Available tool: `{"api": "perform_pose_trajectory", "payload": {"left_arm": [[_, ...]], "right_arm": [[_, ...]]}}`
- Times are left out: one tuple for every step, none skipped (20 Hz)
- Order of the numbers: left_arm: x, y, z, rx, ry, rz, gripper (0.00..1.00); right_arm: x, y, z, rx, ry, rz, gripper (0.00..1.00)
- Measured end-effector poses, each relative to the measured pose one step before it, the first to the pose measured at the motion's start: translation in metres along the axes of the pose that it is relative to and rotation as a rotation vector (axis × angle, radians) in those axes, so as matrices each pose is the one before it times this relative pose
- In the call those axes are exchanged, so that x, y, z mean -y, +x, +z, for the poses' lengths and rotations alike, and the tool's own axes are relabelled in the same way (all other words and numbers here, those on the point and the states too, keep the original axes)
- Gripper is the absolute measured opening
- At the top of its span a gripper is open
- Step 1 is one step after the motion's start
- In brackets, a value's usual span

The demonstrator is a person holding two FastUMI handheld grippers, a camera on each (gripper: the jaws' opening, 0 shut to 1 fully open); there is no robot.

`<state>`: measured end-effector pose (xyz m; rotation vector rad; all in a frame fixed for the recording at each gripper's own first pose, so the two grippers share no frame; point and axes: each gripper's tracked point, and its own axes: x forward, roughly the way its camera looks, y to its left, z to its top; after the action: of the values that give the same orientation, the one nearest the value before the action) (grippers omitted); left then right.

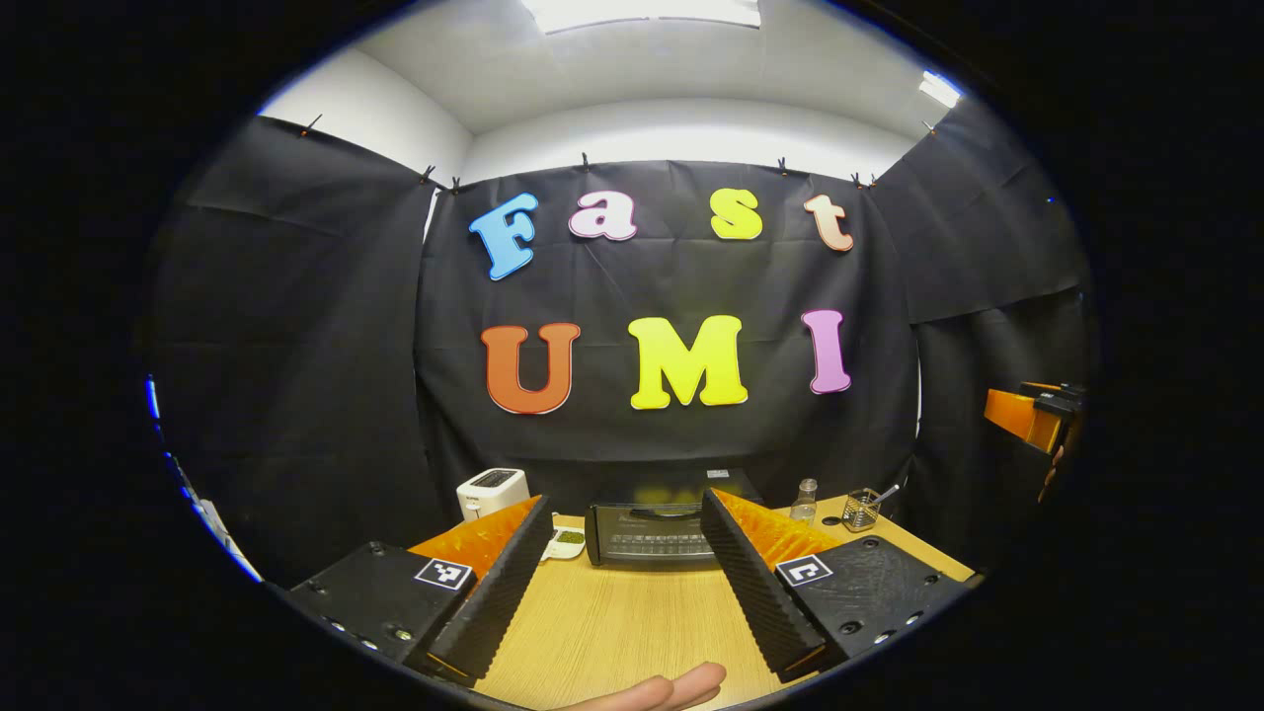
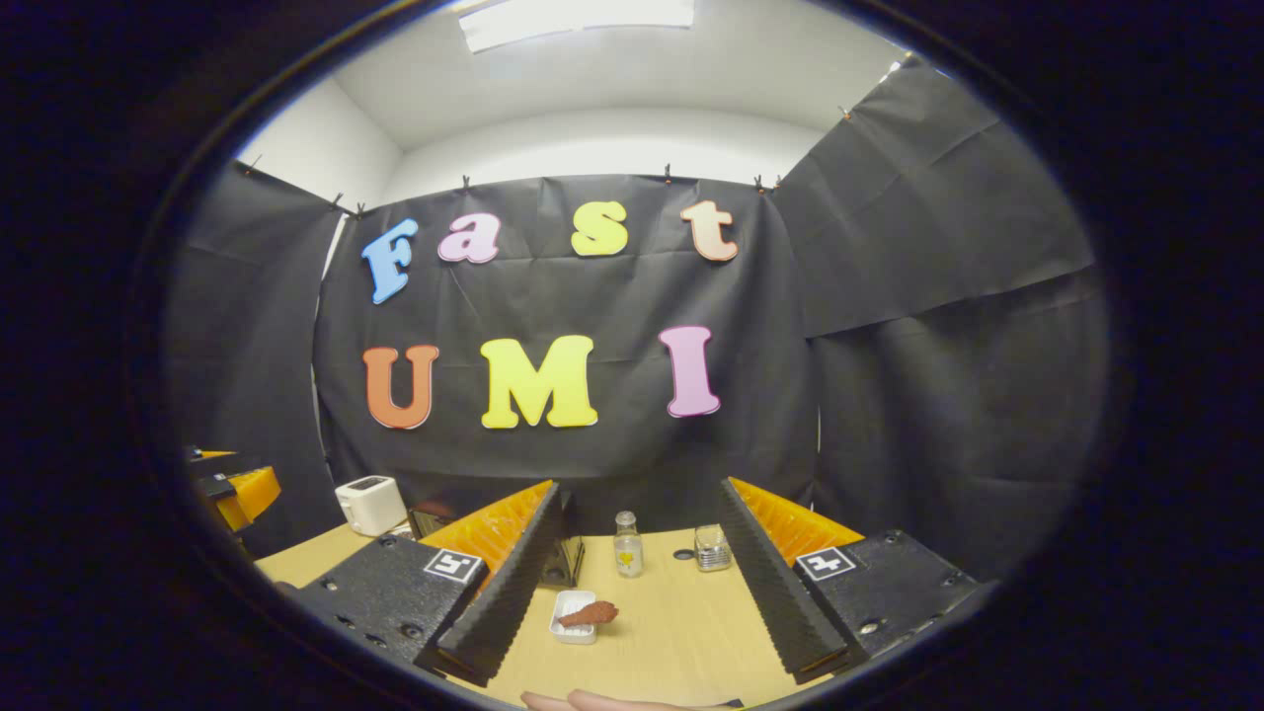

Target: Open the electric oven with the left hand, put the food in, and close the electric oven.

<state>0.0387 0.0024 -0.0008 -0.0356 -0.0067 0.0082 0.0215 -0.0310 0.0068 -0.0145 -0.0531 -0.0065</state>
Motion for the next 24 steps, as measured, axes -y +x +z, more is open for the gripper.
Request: {"api": "perform_pose_trajectory", "payload": {"left_arm": [[-0.00002, 0.00575, -0.00307, -0.00889, 0.001, 0.00232, 0.96], [-0.00116, 0.00682, -0.00056, -0.00022, 0.00616, 0.00377, 0.96], [-0.00057, 0.00694, 0.00149, 0.0037, 0.00642, 0.00541, 0.96], [0.00031, 0.00716, 0.00267, 0.00562, 0.00088, 0.00341, 0.96], [0.00434, 0.00736, 0.00381, 0.01092, -0.00118, -0.00577, 0.96], [0.00404, 0.00994, 0.00139, 0.00495, -0.00481, -0.00692, 0.96], [0.00361, 0.0091, 0.0013, -0.00123, -0.0071, -0.00552, 0.96], [0.00394, 0.01036, 0.00004, -0.00345, -0.00554, -0.00535, 0.96], [0.00373, 0.01072, 0.00058, -0.00529, -0.00603, -0.00488, 0.96], [0.00383, 0.01192, -0.00112, -0.00451, -0.01015, -0.00271, 0.96], [0.00441, 0.01175, -0.00131, -0.00039, -0.00666, -0.00284, 0.96], [0.00647, 0.01296, -0.00006, 0.00088, -0.00161, -0.01395, 0.96], [0.0067, 0.01479, -0.00487, -0.00745, -0.00701, -0.02386, 0.96], [0.00744, 0.01487, -0.00852, -0.01611, -0.0115, -0.02735, 0.96], [0.00501, 0.01512, -0.00906, -0.02522, -0.01042, -0.02604, 0.96], [0.00065, 0.01674, -0.00916, -0.02998, -0.00419, -0.01372, 0.96], [-0.00195, 0.01498, -0.0104, -0.02613, -0.00047, 0.00377, 0.96], [-0.00531, 0.01733, -0.00356, -0.00586, 0.0073, 0.01296, 0.96], [-0.00327, 0.01699, -0.00557, -0.01191, 0.00444, 0.01127, 0.96], [0.00025, 0.01498, -0.00933, -0.01826, 0.00408, -0.00009, 0.96], [0.00233, 0.01549, -0.00939, -0.0285, 0.00273, -0.01415, 0.96], [-0.00051, 0.01504, -0.00891, -0.02801, -0.00114, -0.00563, 0.96], [-0.00006, 0.01358, -0.00839, -0.02429, 0.00504, -0.00514, 0.96], [-0.00134, 0.01297, -0.00744, -0.02123, 0.01105, 0.00008, 0.96]], "right_arm": [[0.00446, 0.00304, 0.00112, 0.00243, -0.0022, -0.00153, 1.0], [0.00344, 0.00209, 0.00197, 0.00366, 0.00352, -0.0002, 1.0], [0.00268, 0.00231, 0.00448, 0.00778, 0.00873, 0.00427, 1.0], [0.00154, 0.00252, 0.0042, 0.00774, 0.00896, 0.01004, 1.0], [0.00264, 0.00335, 0.00333, 0.00772, 0.00584, 0.00518, 0.96], [0.00533, 0.00443, 0.00016, 0.00766, -0.00023, -0.00115, 0.96], [0.00489, 0.00562, 0.00229, 0.00857, -0.00451, -0.0065, 0.96], [0.00433, 0.00472, -0.0002, 0.00541, -0.0077, -0.00637, 1.0], [0.00312, 0.00561, -0.00115, 0.0013, -0.00615, -0.00317, 1.0], [0.0011, 0.00446, -0.00218, -0.00295, -0.00286, 0.0021, 1.0], [0.00133, 0.00521, -0.00216, -0.00583, -0.00244, 0.00064, 1.0], [0.0036, 0.00642, -0.00405, -0.00648, -0.00467, -0.00606, 1.0], [0.00273, 0.00606, -0.00279, -0.00484, -0.00631, -0.00446, 1.0], [0.00121, 0.0047, -0.00249, -0.00504, -0.00243, -0.00257, 1.0], [-0.00091, 0.00386, -0.00178, -0.00521, -0.00048, 0.00151, 1.0], [-0.00133, 0.00273, -0.00166, -0.00511, -0.00278, 0.00475, 1.0], [-0.00204, 0.00278, -0.00005, -0.00179, -0.00396, 0.0075, 1.0], [-0.00119, 0.00288, 0.00028, 0.00118, 0.00047, 0.00932, 1.0], [-0.00337, 0.00178, 0.00089, -0.00225, 0.0085, 0.01526, 1.0], [-0.00448, 0.00088, -0.00254, -0.00679, 0.01183, 0.02018, 1.0], [-0.00347, 0.00111, -0.0024, -0.00889, 0.01063, 0.01907, 1.0], [-0.00017, 0.00096, -0.00169, -0.00539, 0.01117, 0.01288, 1.0], [0.00146, 0.00115, -0.00057, -0.00353, 0.00313, 0.00527, 1.0], [0.00296, 0.00132, -0.00056, 0.00079, -0.00332, -0.00281, 1.0]]}}
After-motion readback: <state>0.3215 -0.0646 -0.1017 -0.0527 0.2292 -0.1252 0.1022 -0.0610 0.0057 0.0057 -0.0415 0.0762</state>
